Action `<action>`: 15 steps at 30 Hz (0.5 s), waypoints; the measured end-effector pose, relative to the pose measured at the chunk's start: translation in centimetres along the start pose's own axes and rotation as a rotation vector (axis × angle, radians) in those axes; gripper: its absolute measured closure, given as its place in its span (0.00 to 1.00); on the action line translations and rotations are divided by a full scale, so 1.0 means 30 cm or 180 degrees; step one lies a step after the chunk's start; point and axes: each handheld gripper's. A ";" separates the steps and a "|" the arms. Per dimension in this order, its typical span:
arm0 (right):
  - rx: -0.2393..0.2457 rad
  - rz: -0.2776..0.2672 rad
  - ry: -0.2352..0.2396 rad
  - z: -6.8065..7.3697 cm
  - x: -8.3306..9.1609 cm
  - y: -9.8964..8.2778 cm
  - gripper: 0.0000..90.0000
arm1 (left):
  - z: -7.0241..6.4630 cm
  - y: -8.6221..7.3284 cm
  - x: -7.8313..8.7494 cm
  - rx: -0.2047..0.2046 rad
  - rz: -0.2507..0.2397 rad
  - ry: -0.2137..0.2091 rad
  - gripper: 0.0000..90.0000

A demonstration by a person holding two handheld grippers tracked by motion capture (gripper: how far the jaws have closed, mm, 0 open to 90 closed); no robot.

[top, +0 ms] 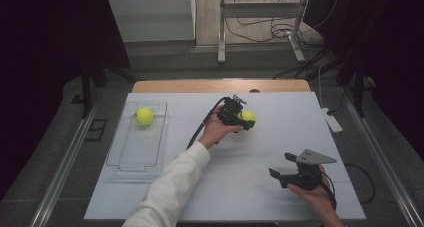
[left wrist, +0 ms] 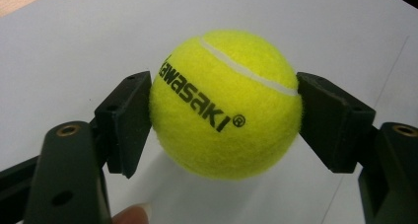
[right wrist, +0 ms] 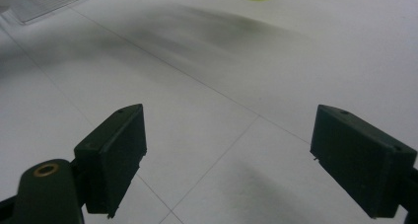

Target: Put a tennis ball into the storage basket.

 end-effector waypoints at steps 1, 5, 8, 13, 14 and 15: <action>0.0000 0.0000 -0.0001 0.000 0.000 0.000 0.16 | -0.002 -0.004 0.006 -0.0007 -0.0006 0.0006 0.30; 0.0003 0.0002 -0.0004 0.000 -0.001 0.000 0.16 | -0.005 -0.011 0.018 -0.0014 -0.0019 0.0007 0.30; 0.0000 0.0003 -0.0010 0.000 -0.002 0.000 0.16 | -0.007 -0.016 0.028 -0.0023 -0.0041 0.0005 0.30; 0.0003 0.0008 -0.0017 0.000 -0.003 0.000 0.16 | -0.011 -0.023 0.046 -0.0032 -0.0065 0.0013 0.30; 0.0003 0.0011 -0.0018 -0.001 -0.003 0.000 0.16 | -0.012 -0.025 0.049 -0.0029 -0.0076 0.0018 0.30; 0.0004 0.0012 -0.0019 -0.001 -0.003 0.000 0.16 | -0.011 -0.026 0.054 -0.0044 -0.0064 0.0023 0.30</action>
Point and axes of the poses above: each handheld gripper's, and its own axes: x roughly backward along the jaws, y roughly out of its top, z roughly to its left, and after that the axes turned 9 degrees about -x, right-handed
